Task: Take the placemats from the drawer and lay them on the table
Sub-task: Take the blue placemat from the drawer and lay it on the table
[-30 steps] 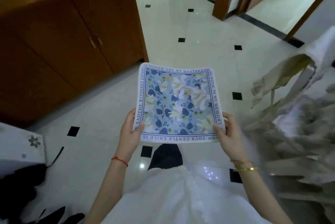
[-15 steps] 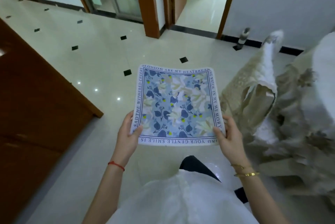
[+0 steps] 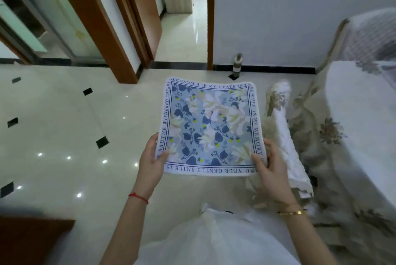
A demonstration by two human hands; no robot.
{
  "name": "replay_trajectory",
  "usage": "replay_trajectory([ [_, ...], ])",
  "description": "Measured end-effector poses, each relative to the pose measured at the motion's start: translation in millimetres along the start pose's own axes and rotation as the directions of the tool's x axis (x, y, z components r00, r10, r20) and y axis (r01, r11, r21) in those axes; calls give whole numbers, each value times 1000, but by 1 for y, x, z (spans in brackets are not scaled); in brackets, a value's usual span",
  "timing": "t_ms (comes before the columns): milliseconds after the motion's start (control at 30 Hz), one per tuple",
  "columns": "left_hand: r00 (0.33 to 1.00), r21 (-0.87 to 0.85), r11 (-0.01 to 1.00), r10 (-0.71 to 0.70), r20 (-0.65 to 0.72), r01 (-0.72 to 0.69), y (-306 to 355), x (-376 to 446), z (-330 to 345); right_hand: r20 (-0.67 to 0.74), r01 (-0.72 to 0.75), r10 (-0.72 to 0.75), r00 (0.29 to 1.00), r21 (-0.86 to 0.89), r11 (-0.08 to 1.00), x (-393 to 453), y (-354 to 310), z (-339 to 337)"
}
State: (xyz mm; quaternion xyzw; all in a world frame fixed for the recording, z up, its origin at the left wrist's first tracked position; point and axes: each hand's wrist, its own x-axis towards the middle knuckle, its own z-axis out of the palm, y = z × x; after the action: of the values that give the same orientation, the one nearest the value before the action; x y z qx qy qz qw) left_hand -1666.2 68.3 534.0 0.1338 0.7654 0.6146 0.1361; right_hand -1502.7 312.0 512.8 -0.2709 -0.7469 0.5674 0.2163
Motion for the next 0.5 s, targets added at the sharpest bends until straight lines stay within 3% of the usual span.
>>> replay_trajectory([
  [267, 964, -69, 997, 63, 258, -46, 41, 156, 89, -267, -39, 37, 963, -2, 999, 108, -2, -38],
  [500, 843, -44, 995, 96, 530, -86, 56, 279, 195, -530, -148, 139, 837, 26, 989, 173, 29, -72],
])
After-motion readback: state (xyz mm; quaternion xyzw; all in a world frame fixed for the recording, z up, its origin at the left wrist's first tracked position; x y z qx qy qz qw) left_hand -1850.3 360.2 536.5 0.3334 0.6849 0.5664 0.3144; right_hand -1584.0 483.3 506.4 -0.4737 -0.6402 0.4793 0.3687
